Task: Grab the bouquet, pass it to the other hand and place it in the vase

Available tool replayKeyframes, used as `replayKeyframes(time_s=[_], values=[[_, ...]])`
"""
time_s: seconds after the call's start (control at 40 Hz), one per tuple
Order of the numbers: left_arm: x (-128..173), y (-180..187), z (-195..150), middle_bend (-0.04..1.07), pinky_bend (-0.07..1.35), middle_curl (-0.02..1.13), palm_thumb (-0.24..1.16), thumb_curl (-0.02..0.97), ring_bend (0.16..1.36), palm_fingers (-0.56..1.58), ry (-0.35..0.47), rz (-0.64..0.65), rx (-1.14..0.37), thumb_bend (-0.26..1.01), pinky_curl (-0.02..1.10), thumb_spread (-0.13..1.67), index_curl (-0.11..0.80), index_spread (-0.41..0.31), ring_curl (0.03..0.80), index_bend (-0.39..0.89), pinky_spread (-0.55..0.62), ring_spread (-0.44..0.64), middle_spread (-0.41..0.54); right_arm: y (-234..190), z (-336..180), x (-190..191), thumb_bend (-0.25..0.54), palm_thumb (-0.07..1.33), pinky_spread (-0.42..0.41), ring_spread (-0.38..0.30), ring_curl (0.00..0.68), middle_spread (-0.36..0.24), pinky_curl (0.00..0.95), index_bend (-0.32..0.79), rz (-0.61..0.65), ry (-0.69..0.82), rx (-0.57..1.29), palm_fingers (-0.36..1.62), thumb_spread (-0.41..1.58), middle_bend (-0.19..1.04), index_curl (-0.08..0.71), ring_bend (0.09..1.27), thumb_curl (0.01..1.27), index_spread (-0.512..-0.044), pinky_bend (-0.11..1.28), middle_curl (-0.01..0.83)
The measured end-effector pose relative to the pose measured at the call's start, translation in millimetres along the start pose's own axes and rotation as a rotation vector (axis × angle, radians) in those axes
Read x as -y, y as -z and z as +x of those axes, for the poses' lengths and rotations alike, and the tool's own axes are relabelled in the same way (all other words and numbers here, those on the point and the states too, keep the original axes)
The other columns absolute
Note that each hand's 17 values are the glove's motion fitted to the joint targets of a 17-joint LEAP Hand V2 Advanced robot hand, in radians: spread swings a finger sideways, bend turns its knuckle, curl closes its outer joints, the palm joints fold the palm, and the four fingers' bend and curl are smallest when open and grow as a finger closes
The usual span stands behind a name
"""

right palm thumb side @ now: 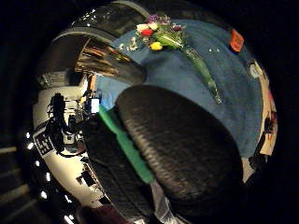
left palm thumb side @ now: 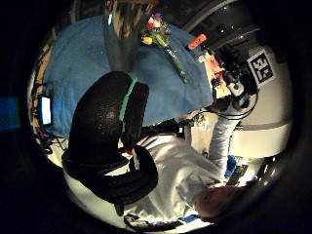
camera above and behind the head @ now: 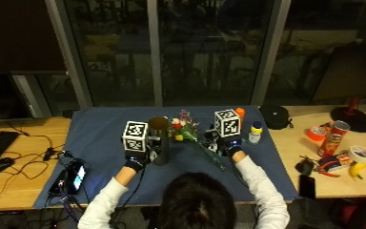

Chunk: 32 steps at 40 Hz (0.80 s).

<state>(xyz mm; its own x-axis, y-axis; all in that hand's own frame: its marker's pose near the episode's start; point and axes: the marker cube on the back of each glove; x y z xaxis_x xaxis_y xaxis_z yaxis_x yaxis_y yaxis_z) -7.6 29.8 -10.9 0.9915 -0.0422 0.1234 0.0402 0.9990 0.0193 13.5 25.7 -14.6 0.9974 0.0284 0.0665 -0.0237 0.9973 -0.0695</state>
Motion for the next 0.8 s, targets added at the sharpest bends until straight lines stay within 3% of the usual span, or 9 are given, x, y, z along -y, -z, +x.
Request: replayKeyframes(time_s=[0.1,0.2,0.425,0.55,0.674,0.799], values=[[0,-1,9,0.23,0.59,0.24,0.27,0.208,0.69,0.15,-0.023,0.018,0.027,0.02,0.29,1.16,0.104,0.118,0.247,0.11,0.37,0.32,0.296,10,6,4,-0.024,0.09,0.258,0.165,0.261,0.053,0.348,0.04,0.065,-0.07,-0.005,0.05,1.1,0.24,0.009,0.69,0.14,-0.392,0.91,0.233],[2,-3,16,0.23,0.6,0.25,0.27,0.221,0.7,0.14,-0.053,0.037,0.023,0.0,0.3,1.17,0.111,0.121,0.252,0.1,0.37,0.32,0.296,19,13,14,-0.027,0.07,0.249,0.146,0.284,0.069,0.353,0.01,0.131,-0.157,-0.005,0.19,1.1,0.28,-0.006,0.77,0.16,-0.364,0.95,0.257],[4,-8,34,0.24,0.6,0.28,0.28,0.242,0.71,0.13,-0.114,0.07,-0.005,-0.01,0.31,1.18,0.129,0.124,0.259,0.11,0.37,0.32,0.288,15,28,62,-0.03,0.03,0.159,0.049,0.33,0.069,0.365,0.03,0.124,-0.293,0.122,0.35,1.07,0.33,0.002,0.87,0.18,-0.274,0.96,0.305],[4,-14,40,0.24,0.6,0.29,0.28,0.25,0.71,0.13,-0.148,0.06,-0.027,-0.02,0.31,1.19,0.136,0.124,0.262,0.11,0.37,0.32,0.283,-7,35,87,-0.018,0.04,0.138,0.032,0.345,0.077,0.374,0.02,0.104,-0.346,0.23,0.34,1.07,0.33,-0.001,0.88,0.19,-0.252,0.97,0.319],[9,-26,39,0.24,0.6,0.3,0.28,0.258,0.71,0.13,-0.165,0.032,-0.043,-0.02,0.32,1.19,0.142,0.125,0.265,0.11,0.37,0.32,0.281,-30,33,89,0.009,0.11,0.128,0.019,0.349,0.081,0.375,0.02,0.214,-0.393,0.336,0.34,1.07,0.34,-0.004,0.88,0.22,-0.226,0.97,0.334],[11,-32,39,0.23,0.6,0.31,0.28,0.263,0.71,0.13,-0.177,0.007,-0.059,-0.02,0.32,1.2,0.15,0.125,0.267,0.11,0.37,0.32,0.28,-80,28,91,0.027,0.2,0.114,0.002,0.347,0.079,0.364,0.05,0.07,-0.454,0.376,0.38,1.09,0.35,0.009,0.86,0.24,-0.199,0.95,0.346]])
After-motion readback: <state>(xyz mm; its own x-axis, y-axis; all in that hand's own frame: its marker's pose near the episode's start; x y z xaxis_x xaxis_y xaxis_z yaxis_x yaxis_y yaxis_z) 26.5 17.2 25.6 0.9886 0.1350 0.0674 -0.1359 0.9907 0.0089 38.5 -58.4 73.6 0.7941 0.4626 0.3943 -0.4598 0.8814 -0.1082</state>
